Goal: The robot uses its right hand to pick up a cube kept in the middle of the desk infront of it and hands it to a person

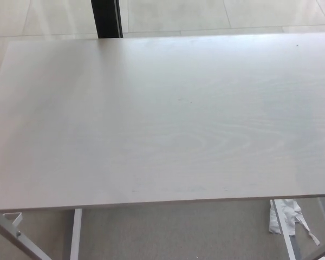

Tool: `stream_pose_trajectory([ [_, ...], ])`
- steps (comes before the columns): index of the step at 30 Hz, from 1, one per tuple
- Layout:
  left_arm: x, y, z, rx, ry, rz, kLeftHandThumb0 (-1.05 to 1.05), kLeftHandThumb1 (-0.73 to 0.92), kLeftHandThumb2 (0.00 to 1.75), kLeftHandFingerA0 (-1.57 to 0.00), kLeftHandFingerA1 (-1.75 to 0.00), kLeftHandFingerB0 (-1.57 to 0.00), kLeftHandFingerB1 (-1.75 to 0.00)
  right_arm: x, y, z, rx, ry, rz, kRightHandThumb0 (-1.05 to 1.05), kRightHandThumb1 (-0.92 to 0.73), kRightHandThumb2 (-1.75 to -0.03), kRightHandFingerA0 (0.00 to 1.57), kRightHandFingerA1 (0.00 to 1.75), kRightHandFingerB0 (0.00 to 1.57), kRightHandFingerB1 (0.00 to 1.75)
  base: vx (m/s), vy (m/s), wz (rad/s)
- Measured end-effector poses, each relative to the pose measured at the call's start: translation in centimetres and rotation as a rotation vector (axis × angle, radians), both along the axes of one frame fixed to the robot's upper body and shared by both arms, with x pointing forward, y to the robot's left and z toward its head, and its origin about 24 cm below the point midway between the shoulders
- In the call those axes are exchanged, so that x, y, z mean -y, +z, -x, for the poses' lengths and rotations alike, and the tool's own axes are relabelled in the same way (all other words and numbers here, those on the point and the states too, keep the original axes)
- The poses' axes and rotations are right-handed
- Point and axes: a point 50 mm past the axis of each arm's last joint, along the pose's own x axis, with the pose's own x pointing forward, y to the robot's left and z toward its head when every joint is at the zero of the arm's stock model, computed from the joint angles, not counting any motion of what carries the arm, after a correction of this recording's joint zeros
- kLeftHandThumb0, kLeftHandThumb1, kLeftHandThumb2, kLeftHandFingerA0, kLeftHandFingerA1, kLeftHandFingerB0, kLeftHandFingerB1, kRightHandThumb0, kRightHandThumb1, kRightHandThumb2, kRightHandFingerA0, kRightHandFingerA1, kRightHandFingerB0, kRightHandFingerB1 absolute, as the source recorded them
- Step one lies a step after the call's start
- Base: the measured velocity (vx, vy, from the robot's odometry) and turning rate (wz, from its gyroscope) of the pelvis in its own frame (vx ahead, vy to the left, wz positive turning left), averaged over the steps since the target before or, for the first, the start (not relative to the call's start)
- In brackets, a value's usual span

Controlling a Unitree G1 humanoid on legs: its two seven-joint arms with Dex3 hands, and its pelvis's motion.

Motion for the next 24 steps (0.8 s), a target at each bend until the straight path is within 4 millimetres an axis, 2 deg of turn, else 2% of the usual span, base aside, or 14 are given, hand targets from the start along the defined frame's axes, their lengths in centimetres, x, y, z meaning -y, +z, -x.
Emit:
stream_pose_trajectory([
  [3,0.0,0.0,0.0,0.0,0.0,0.0,-0.67,0.71,0.61,-0.64,-0.6,-0.59,-0.46,2.2,-1.0,1.6,-0.022,-0.065,-0.042,-0.4,-0.64,-0.59,0.86,0.96,0.76,0.6,0.0,0.0,0.0],
  [4,0.0,0.0,0.0,0.0,0.0,0.0,-0.7,0.7,0.61,-0.65,-0.62,-0.61,-0.47,2.8,-1.3,2.0,-0.027,-0.081,-0.05,-0.51,-0.69,-0.61,0.95,1.22,0.72,0.68,0.0,0.0,0.0],
  [7,0.0,0.0,0.0,-0.001,0.0,0.0,-0.68,0.71,0.61,-0.65,-0.64,-0.61,-0.48,4.9,-2.1,3.4,-0.046,-0.149,-0.085,-0.56,-0.72,-0.62,0.94,1.27,0.69,0.73,0.0,0.0,0.0],
  [11,0.0,0.0,0.1,-0.002,0.001,0.0,-0.68,0.7,0.61,-0.65,-0.6,-0.57,-0.46,8.0,-3.0,5.6,-0.057,-0.257,-0.134,-0.63,-0.71,-0.61,0.89,1.08,0.67,0.63,0.0,0.0,0.0],
  [15,0.0,0.0,0.1,-0.004,0.001,0.0,-0.69,0.71,0.61,-0.66,-0.62,-0.58,-0.46,11.5,-4.1,8.1,-0.058,-0.388,-0.202,-0.68,-0.71,-0.62,0.88,1.13,0.64,0.61,0.0,0.0,0.0],
  [16,0.0,0.0,0.1,-0.004,0.001,0.0,-0.7,0.7,0.62,-0.66,-0.62,-0.58,-0.46,12.3,-4.5,8.8,-0.054,-0.424,-0.223,-0.61,-0.73,-0.64,0.66,1.21,0.54,0.58,0.0,0.0,0.0],
  [17,0.0,0.0,0.2,-0.005,0.002,0.0,-0.7,0.55,0.96,-0.62,-0.69,-0.54,-0.59,13.2,-4.8,9.5,-0.047,-0.465,-0.25,-0.59,-0.74,-0.64,0.6,1.28,0.49,0.64,0.0,0.0,0.0],
  [18,0.0,0.0,0.2,-0.005,0.002,0.0,-0.7,0.55,0.96,-0.62,-0.69,-0.54,-0.59,13.8,-4.9,10.0,-0.038,-0.493,-0.268,-0.59,-0.74,-0.64,0.6,1.28,0.49,0.64,0.0,0.0,0.0],
  [19,0.0,0.0,0.2,-0.005,0.002,0.0,-0.7,0.7,0.61,-0.66,-0.62,-0.61,-0.47,14.6,-5.0,10.7,-0.022,-0.529,-0.292,-0.6,-0.76,-0.65,0.54,1.34,0.43,0.74,0.0,0.0,0.0],
  [20,0.0,0.0,0.2,-0.006,0.002,0.0,-0.69,0.7,0.61,-0.66,-0.62,-0.62,-0.47,15.2,-5.1,11.2,-0.005,-0.561,-0.313,-0.55,-0.83,-0.64,0.4,1.1,0.33,0.71,0.0,0.0,0.0],
  [21,0.0,0.0,0.2,-0.006,0.002,0.0,-0.69,0.7,0.61,-0.66,-0.63,-0.61,-0.47,15.9,-5.2,12.0,0.016,-0.601,-0.341,-0.62,-0.82,-0.63,0.14,0.92,0.2,0.57,0.0,0.0,0.0],
  [22,0.0,-0.1,0.3,-0.007,0.002,0.0,-0.69,0.7,0.61,-0.66,-0.63,-0.61,-0.47,16.5,-5.3,12.6,0.033,-0.634,-0.366,-0.62,-0.82,-0.63,0.14,0.92,0.2,0.57,0.0,0.0,0.0],
  [23,0.0,-0.1,0.3,-0.007,0.003,0.0,-0.7,0.71,0.61,-0.66,-0.62,-0.62,-0.47,17.1,-5.5,13.1,0.052,-0.666,-0.394,-0.62,-0.64,-0.94,0.27,0.79,0.15,0.52,0.0,0.0,0.0],
  [24,0.0,-0.1,0.3,-0.008,0.003,0.0,-0.7,0.7,0.61,-0.66,-0.64,-0.61,-0.48,17.5,-5.5,13.5,0.068,-0.691,-0.416,-0.63,-0.61,-0.98,0.32,0.83,0.31,0.68,0.0,0.0,0.0],
])
